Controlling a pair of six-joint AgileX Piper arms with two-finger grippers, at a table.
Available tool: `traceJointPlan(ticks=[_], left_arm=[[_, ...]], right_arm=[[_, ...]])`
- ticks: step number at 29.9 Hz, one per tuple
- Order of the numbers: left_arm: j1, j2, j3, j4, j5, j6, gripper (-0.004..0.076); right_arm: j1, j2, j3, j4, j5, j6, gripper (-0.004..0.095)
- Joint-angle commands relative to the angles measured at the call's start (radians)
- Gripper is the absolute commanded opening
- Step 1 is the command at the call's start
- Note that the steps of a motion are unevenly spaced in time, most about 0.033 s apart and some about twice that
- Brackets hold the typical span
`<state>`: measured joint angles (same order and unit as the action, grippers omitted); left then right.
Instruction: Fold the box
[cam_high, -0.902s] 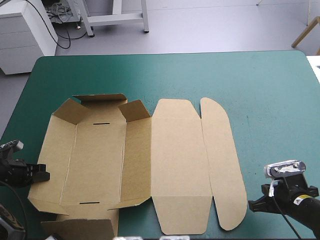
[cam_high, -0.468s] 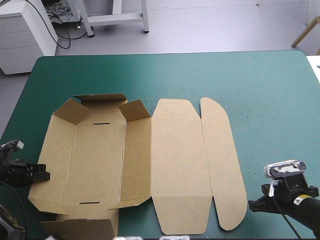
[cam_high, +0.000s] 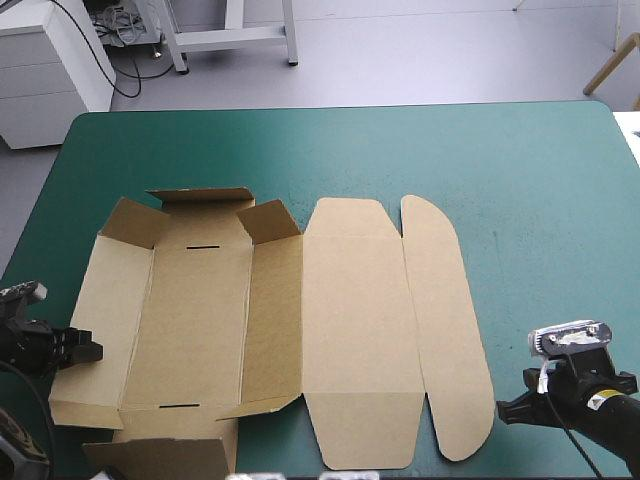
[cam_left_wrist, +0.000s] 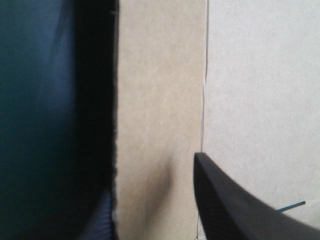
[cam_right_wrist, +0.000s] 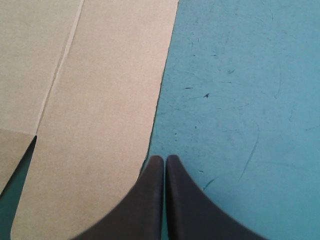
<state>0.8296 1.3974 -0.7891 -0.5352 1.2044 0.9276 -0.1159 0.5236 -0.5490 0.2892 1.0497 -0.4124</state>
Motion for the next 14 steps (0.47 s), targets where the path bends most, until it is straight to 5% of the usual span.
traceJointPlan(ticks=[1, 14], left_arm=[[-0.055, -0.022, -0.020, -0.035, 0.097, -0.015, 0.0430], [-0.186, -0.022, -0.020, -0.029, 0.097, -0.020, 0.0368]], right_arm=[[0.003, 0.003, -0.025, 0.011, -0.044, -0.004, -0.0004], [0.003, 0.003, -0.025, 0.011, -0.044, -0.004, -0.0004]])
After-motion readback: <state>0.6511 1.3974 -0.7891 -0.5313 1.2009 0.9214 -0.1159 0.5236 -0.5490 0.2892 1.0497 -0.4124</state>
